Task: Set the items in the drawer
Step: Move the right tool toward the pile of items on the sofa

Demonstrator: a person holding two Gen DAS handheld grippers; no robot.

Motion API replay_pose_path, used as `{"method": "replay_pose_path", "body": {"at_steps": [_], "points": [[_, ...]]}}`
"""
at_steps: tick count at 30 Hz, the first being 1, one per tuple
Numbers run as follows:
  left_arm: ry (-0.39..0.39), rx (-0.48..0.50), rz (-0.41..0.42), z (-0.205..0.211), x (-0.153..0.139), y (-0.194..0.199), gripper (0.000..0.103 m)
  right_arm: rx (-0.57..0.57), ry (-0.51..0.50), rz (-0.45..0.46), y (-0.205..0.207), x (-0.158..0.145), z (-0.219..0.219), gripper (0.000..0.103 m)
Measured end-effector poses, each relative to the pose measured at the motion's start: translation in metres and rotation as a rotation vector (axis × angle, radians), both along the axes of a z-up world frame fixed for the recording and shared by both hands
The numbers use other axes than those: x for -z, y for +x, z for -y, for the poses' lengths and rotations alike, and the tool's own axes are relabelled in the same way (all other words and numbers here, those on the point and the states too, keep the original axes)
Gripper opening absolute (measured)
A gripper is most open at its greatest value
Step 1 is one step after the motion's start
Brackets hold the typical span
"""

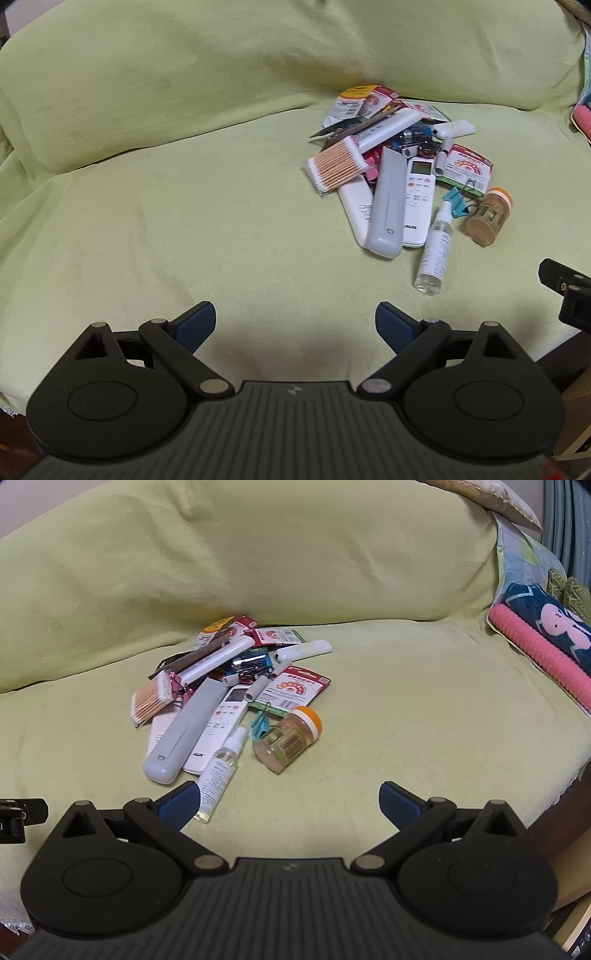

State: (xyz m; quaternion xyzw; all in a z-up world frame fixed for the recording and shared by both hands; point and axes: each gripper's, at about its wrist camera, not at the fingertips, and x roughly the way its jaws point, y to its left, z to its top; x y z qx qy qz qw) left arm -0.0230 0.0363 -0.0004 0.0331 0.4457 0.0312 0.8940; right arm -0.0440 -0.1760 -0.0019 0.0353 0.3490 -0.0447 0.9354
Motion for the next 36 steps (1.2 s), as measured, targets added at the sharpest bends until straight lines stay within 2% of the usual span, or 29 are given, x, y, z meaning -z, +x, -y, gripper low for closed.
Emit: {"method": "replay_pose_path", "body": {"at_steps": [15, 30, 36], "points": [[0.023, -0.013, -0.003, -0.011, -0.002, 0.004, 0.094, -0.030, 0.055, 0.014, -0.002, -0.002, -0.018, 0.102], [0.027, 0.041, -0.005, 0.003, 0.001, 0.006, 0.094, -0.016, 0.076, 0.001, 0.001, 0.005, -0.018, 0.102], [0.031, 0.041, -0.011, 0.000, 0.007, 0.011, 0.094, -0.045, 0.082, -0.002, 0.007, 0.011, -0.023, 0.102]]}}
